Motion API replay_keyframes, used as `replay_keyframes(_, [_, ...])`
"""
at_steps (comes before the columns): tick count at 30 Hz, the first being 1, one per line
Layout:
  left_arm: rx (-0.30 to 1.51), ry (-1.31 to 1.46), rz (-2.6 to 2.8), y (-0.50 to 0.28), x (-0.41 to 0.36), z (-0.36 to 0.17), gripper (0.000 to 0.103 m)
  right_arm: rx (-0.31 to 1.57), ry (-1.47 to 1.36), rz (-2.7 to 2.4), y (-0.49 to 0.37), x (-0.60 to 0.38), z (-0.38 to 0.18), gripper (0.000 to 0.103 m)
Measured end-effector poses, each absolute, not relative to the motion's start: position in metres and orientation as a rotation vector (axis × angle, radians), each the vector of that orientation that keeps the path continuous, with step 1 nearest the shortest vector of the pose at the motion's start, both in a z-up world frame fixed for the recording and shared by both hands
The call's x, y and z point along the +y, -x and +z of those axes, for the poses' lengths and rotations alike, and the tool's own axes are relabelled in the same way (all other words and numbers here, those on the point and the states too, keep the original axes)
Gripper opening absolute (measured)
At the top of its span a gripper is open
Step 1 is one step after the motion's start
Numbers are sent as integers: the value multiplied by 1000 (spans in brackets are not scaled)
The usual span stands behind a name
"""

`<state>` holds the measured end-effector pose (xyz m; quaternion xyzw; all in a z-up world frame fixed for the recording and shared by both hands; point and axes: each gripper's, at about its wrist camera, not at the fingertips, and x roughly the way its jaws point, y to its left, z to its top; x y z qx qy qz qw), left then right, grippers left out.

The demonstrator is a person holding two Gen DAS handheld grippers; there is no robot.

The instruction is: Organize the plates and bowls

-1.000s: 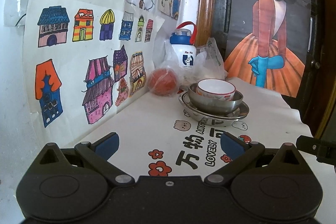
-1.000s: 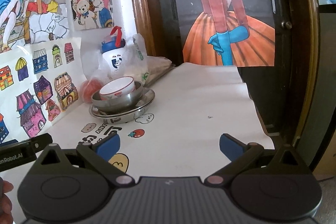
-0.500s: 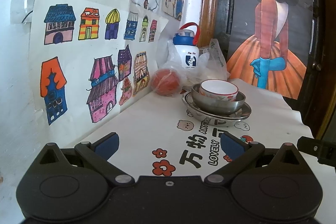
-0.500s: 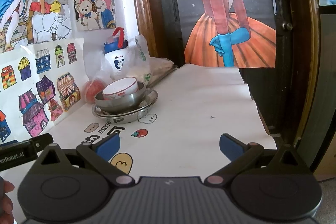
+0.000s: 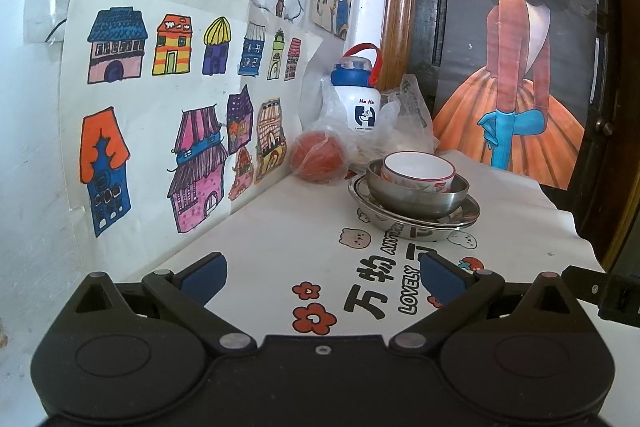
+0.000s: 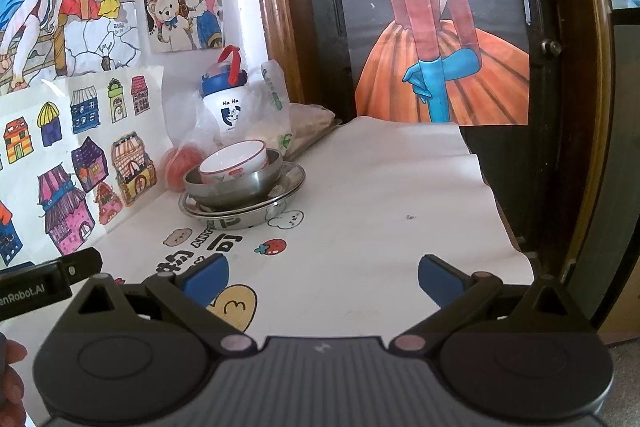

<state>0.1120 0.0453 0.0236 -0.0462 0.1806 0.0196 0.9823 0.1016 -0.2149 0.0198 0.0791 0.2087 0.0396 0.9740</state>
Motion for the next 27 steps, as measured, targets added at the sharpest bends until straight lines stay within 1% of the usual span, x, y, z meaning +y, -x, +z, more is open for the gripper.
replay_keyframes(27, [367, 90, 39, -112, 44, 23, 102, 421, -165, 79, -101, -217, 18, 103])
